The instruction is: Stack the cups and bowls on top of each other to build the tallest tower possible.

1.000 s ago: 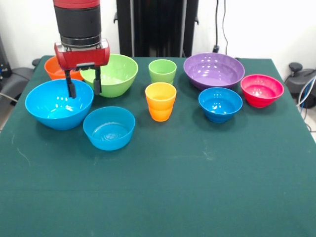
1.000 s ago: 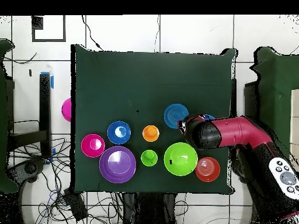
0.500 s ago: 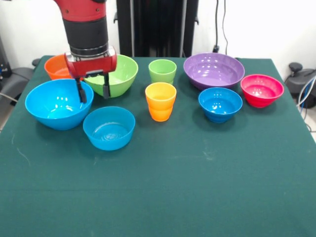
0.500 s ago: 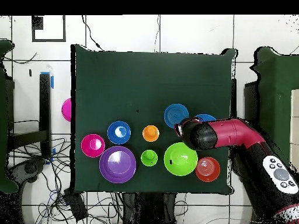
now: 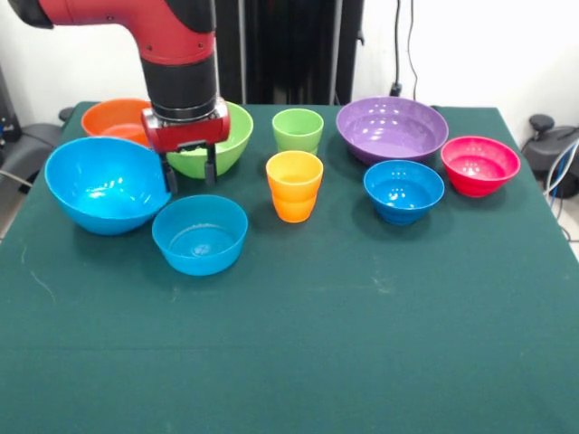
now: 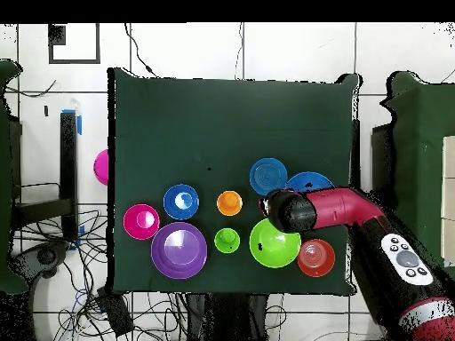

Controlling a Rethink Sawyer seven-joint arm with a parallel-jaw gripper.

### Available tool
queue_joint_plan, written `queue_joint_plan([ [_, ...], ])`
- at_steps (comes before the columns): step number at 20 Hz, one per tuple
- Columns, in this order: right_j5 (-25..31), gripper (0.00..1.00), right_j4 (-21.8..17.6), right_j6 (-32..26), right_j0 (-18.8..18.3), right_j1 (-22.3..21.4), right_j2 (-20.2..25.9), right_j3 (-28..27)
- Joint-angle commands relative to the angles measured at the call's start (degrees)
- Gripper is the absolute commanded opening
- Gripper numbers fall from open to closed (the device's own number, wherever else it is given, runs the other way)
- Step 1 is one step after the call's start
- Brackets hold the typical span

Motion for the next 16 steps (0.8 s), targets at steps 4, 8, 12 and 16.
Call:
queue_joint_plan([
  [4, -5.1, 1.0, -0.3, 12.8, 4.6, 2.1, -8.4, -4.0],
  [8, -6.1, 1.0, 0.9, 14.9, 5.8, 0.8, -10.2, -3.7],
  [12, -5.7, 1.0, 1.5, 13.9, 5.8, 0.0, -10.1, -3.5],
  [16, -3.0, 1.0, 3.0, 11.7, 5.7, -3.1, -9.7, -2.5],
])
